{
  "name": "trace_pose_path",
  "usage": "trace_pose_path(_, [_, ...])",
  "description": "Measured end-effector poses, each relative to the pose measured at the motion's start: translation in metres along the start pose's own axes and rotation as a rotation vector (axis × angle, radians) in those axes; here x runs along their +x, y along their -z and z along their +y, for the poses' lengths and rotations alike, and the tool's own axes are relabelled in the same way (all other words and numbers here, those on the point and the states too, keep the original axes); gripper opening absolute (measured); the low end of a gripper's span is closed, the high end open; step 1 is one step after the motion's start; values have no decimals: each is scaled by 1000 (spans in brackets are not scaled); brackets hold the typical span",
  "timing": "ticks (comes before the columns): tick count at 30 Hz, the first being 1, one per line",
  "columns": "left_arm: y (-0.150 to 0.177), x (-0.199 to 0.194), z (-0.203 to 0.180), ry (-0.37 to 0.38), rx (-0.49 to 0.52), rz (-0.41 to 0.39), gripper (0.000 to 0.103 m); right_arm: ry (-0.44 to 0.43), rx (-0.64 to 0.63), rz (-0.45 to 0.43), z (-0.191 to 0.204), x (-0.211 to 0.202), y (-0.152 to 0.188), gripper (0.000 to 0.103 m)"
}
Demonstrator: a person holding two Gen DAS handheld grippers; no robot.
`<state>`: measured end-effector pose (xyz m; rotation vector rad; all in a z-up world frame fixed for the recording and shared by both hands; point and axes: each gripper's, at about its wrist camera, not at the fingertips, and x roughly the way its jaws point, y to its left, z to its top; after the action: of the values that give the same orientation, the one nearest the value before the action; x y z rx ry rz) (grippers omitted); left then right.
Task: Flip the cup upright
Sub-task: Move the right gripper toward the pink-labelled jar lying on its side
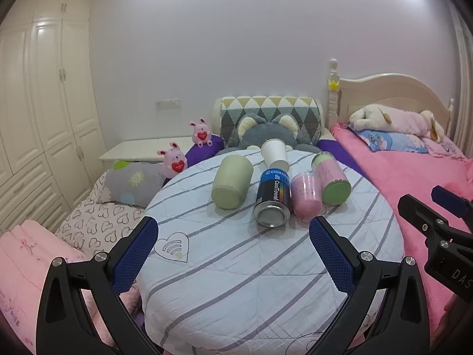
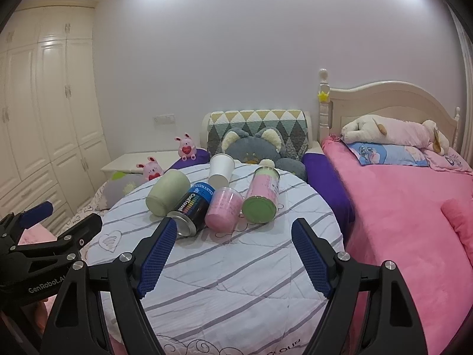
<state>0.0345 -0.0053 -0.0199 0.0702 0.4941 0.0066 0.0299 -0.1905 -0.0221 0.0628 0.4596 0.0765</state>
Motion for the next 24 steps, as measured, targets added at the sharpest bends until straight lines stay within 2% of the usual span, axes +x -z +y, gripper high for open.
trace_pose_path(14, [-2, 32, -7, -3, 10, 55, 103, 8, 29, 51, -19, 27, 3, 81])
trace_pose_path(24, [-2, 64, -6, -14, -12, 101, 103, 38, 81, 123, -38, 61, 6, 81])
